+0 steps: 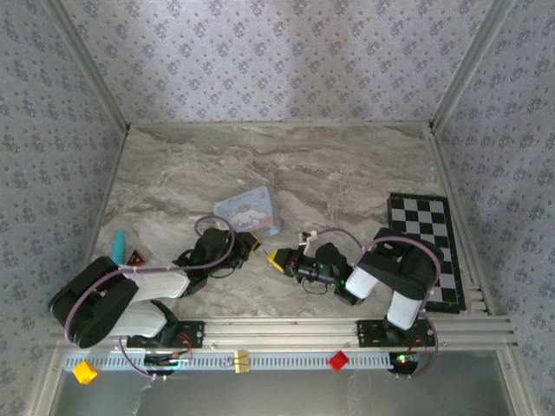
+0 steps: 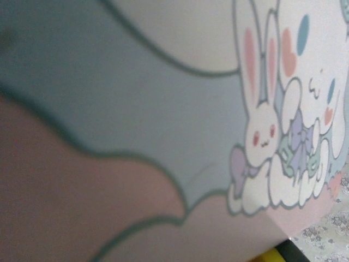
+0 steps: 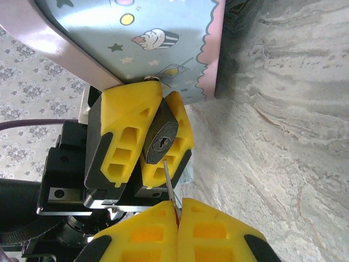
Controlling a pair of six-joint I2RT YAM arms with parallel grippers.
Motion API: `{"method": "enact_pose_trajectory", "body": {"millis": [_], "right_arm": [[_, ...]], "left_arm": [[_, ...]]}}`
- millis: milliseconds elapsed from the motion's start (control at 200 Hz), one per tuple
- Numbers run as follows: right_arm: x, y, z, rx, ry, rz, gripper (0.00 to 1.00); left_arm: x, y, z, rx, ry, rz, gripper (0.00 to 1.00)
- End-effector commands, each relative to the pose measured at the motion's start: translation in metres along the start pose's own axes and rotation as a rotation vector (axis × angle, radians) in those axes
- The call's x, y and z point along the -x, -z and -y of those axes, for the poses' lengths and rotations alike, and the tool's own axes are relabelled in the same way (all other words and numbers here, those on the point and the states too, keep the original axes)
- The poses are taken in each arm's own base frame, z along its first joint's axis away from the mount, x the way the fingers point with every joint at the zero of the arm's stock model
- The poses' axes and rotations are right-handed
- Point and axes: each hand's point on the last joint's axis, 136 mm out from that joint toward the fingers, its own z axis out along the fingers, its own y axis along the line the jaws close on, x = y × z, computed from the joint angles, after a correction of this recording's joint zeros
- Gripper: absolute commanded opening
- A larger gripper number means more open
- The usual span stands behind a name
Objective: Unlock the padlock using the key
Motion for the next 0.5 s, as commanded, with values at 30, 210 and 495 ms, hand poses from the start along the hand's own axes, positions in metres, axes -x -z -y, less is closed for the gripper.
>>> {"method": "enact_pose_trajectory", "body": {"millis": [30, 210, 495], "right_arm": [[-0.001, -0.005, 0.0, 0.001, 0.005, -0.004, 0.0], [-0.002, -0.011, -0.005, 0.015, 0.007, -0.016, 0.0], [0.0, -0.016, -0.015, 0.041, 0.016, -0.022, 0.0]], "left_arm": [[0.006, 0.007, 0.017, -0.055, 0.011, 0.029, 0.0], [0.005, 0.007, 0.02, -0.071, 0.015, 0.019, 0.0], [0.001, 0.006, 0.024, -0.085, 0.016, 0.0, 0.0]]}}
